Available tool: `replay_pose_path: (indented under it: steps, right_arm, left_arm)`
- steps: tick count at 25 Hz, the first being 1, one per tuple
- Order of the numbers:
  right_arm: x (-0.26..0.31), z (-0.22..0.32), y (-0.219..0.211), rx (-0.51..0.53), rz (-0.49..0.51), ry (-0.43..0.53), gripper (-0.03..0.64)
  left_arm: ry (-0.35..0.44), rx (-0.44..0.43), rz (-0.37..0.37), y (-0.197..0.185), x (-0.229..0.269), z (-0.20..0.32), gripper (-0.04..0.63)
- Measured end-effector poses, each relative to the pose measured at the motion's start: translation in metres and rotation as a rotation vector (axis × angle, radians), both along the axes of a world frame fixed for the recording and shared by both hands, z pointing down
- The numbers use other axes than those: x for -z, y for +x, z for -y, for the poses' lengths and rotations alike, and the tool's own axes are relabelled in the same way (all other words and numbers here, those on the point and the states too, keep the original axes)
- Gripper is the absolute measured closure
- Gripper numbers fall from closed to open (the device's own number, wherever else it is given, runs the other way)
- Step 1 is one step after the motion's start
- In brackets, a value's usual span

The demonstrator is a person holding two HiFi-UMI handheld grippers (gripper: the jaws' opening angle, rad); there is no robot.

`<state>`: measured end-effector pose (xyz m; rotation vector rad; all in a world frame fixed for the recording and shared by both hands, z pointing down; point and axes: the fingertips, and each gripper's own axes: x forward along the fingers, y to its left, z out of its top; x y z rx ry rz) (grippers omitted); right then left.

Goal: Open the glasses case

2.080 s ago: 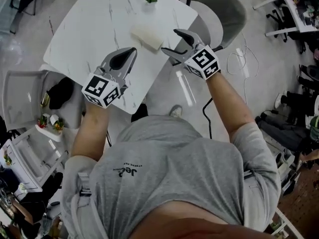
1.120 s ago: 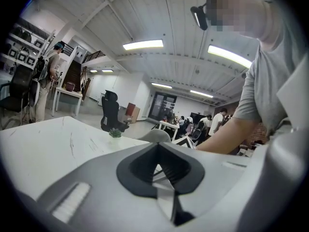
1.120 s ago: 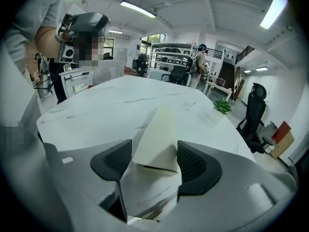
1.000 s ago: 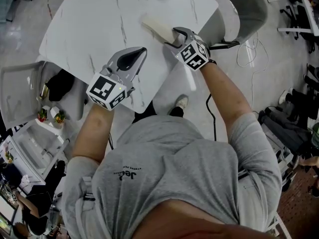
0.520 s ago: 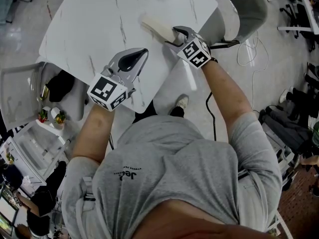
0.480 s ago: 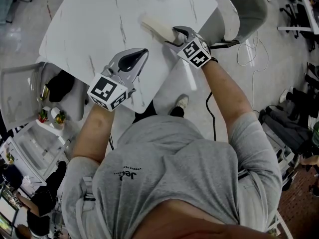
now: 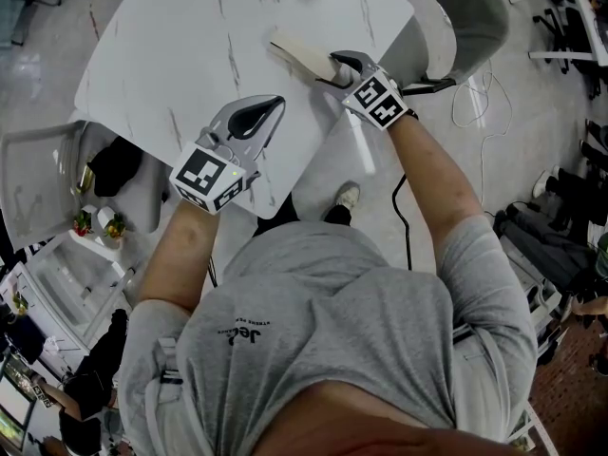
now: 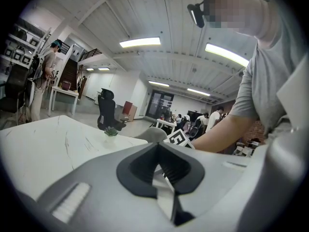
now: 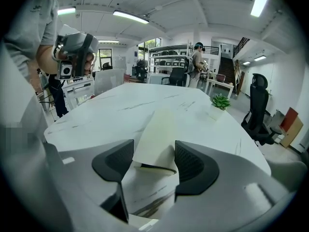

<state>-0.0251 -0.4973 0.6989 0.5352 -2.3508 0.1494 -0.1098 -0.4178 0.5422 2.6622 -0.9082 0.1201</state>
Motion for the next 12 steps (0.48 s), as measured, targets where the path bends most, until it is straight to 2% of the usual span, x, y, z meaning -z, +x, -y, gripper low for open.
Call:
replay_pose_path:
  steps: [12]
  right_arm:
    - [0.011,0.006,0.008,-0.026,0.065,-0.009,0.404]
  left_arm:
    - [-0.005,-0.014,0.011,0.008,-0.004,-0.001,0.548]
